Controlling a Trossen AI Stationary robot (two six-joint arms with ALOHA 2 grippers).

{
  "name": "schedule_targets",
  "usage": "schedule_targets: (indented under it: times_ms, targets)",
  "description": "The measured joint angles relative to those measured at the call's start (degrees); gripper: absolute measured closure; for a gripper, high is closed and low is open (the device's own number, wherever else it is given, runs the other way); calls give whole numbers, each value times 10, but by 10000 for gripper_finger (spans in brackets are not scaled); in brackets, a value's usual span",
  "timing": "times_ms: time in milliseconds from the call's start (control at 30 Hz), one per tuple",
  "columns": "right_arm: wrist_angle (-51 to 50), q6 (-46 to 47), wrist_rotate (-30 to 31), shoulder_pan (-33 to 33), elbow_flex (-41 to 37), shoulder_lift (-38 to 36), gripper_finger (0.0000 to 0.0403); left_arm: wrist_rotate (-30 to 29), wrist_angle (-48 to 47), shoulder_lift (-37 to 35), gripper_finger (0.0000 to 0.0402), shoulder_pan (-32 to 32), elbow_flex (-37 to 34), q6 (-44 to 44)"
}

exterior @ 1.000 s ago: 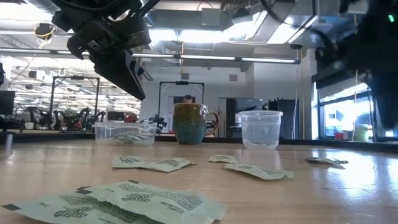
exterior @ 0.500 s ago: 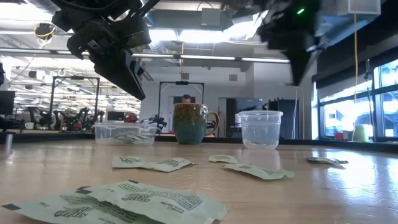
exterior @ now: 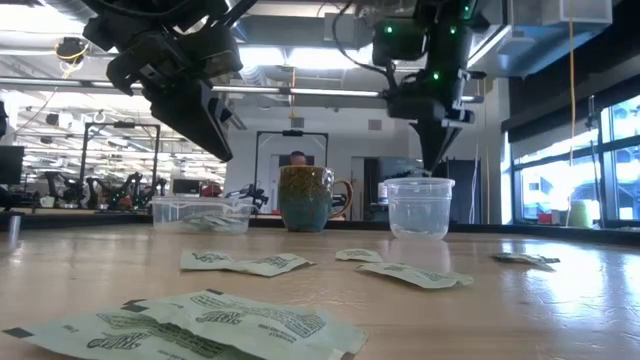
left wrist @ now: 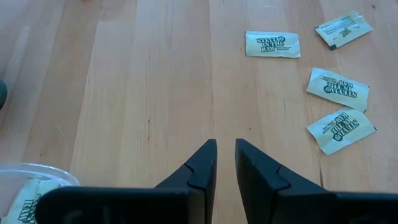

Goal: Pick and place Stevia / Truvia into bins
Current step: Put the green stevia packet into the right transparent container

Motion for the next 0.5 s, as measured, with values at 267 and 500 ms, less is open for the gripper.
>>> schedule_targets:
  times_ms: [267, 500]
  targets:
    - [37, -9, -1, -3, -44, 0, 402, 0, -1, 0, 347, 0, 0, 0]
    - [75, -7, 4, -7, -52, 0, 386, 0, -1, 0, 352, 0, 0, 0]
